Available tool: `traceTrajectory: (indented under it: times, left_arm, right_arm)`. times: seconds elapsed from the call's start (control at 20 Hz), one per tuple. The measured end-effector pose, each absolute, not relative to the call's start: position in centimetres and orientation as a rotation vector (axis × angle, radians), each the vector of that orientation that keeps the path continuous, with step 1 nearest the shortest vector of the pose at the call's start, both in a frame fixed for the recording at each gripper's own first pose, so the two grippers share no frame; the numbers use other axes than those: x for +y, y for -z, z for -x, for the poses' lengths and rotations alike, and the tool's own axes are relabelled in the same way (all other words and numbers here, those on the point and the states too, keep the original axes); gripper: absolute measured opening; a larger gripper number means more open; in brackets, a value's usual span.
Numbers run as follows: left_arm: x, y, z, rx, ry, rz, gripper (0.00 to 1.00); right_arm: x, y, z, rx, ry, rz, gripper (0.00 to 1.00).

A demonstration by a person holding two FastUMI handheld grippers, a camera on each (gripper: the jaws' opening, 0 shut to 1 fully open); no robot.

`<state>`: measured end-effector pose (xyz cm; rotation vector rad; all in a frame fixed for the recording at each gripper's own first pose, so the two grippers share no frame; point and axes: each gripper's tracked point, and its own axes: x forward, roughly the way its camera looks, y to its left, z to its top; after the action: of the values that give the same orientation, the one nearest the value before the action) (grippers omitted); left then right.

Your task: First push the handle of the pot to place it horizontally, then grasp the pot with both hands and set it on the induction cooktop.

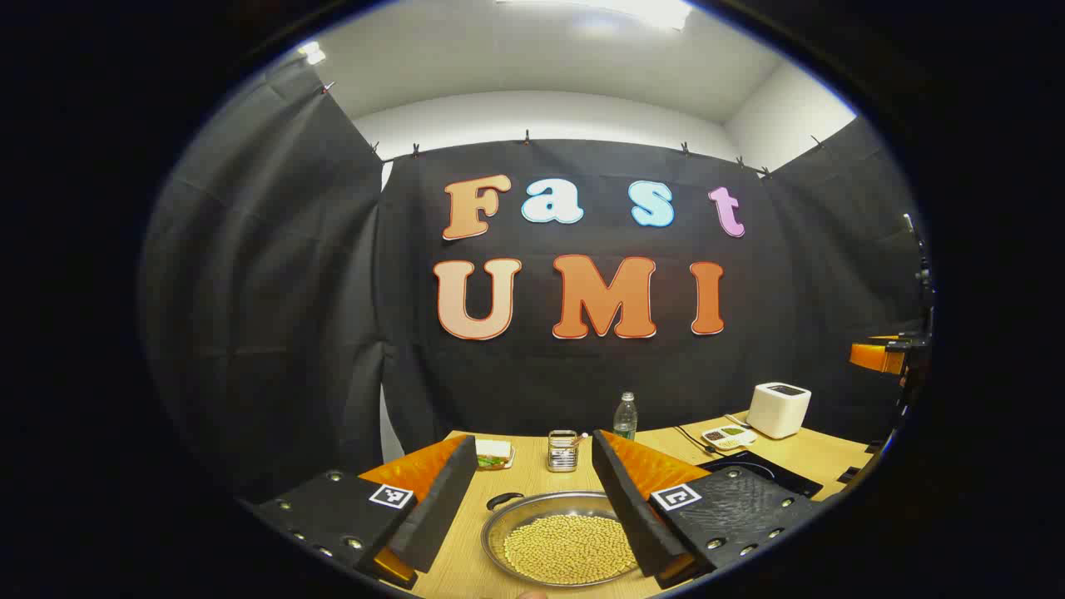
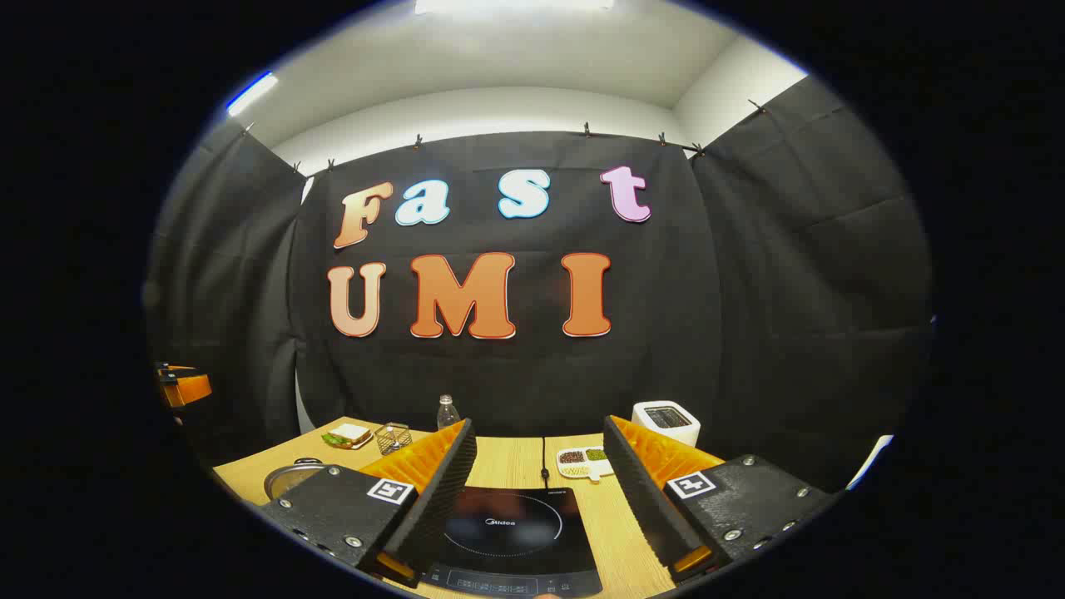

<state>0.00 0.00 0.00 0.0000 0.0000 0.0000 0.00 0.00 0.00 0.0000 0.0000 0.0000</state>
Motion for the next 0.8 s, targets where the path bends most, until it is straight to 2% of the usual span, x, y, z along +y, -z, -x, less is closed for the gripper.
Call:
traceTrajectory:
  times: [0.8]
  left_arm:
    - [-0.1, -1.7, 0.2, -0.02, 0.022, 0.019, 0.88]
  right_arm:
    - [0.4, -1.1, 0.0, -0.009, 0.002, 0.013, 0.95]
